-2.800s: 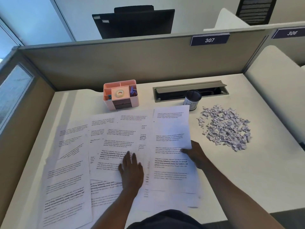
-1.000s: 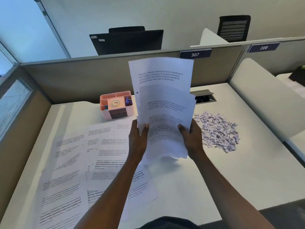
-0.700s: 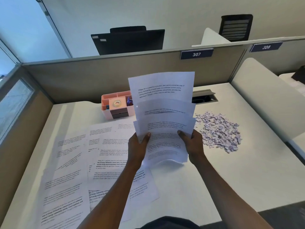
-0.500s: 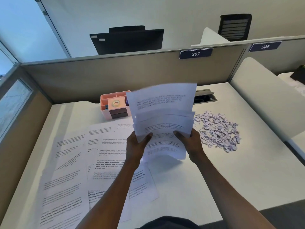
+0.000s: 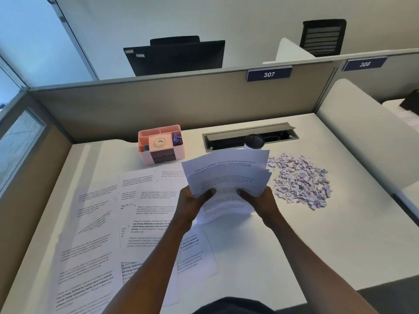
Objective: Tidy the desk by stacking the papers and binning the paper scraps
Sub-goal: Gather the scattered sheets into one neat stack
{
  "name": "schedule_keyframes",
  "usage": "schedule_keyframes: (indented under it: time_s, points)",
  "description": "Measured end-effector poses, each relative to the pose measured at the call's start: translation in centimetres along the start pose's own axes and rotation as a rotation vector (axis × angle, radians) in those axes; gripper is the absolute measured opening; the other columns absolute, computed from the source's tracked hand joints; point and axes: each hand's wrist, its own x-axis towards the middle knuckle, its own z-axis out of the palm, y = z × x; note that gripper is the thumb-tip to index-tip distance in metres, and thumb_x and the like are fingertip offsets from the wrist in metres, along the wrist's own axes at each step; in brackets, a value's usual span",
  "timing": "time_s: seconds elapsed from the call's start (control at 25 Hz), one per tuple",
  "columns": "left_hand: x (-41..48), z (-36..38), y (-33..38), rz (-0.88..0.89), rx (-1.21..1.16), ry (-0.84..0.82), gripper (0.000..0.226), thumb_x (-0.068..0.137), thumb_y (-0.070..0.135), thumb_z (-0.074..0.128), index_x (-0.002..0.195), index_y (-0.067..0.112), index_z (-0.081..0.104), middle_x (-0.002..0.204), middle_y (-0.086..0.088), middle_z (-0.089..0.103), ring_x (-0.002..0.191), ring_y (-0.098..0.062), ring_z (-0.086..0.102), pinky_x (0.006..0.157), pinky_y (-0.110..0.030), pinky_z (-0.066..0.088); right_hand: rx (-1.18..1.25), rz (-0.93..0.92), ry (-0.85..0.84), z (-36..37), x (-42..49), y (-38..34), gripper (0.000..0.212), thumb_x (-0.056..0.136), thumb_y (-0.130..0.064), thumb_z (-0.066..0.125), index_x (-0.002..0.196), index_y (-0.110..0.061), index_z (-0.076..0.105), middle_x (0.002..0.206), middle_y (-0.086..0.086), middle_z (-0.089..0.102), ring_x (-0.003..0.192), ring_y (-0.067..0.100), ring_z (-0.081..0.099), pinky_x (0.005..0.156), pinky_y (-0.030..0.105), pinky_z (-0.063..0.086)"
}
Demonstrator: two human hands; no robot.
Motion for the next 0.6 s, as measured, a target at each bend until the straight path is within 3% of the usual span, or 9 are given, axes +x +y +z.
schedule_keyframes:
  time_s: [0.24, 0.44, 0.6]
  points:
    - [-0.1, 0.8, 0.2, 0.045, 0.032, 0.018, 0.063, 0.071, 0.049, 0.089, 0.128, 0.032, 0.068, 0.123, 0.001, 0.075, 0.118, -0.023, 0.069, 0.094, -0.052, 0.063, -0.078, -0.016, 0.030, 0.3, 0.3, 0.1, 0.024, 0.080, -0.019, 0.086, 0.101, -0.020, 0.075, 0.101, 0.006, 0.079, 0.092, 0.028, 0.075, 0.079, 0.047, 0.063]
    - [-0.1, 1.1, 0.8, 0.057, -0.040, 0.060, 0.052, 0.078, 0.031, 0.088, 0.125, 0.016, 0.073, 0.112, 0.000, 0.080, 0.103, -0.023, 0.077, 0.087, -0.048, 0.066, -0.022, -0.049, -0.003, -0.2, 0.3, 0.1, 0.034, 0.079, -0.012, 0.086, 0.111, -0.009, 0.074, 0.104, 0.007, 0.078, 0.094, 0.025, 0.076, 0.080, 0.045, 0.063]
    - [0.0, 0.8, 0.1, 0.013, -0.032, 0.011, 0.050, 0.079, 0.029, 0.089, 0.126, 0.020, 0.073, 0.115, -0.002, 0.080, 0.107, -0.025, 0.076, 0.092, -0.053, 0.064, 0.009, -0.022, -0.016, -0.6, 0.4, 0.6, 0.038, 0.080, -0.014, 0.086, 0.115, -0.007, 0.072, 0.107, 0.010, 0.077, 0.097, 0.029, 0.074, 0.083, 0.046, 0.063]
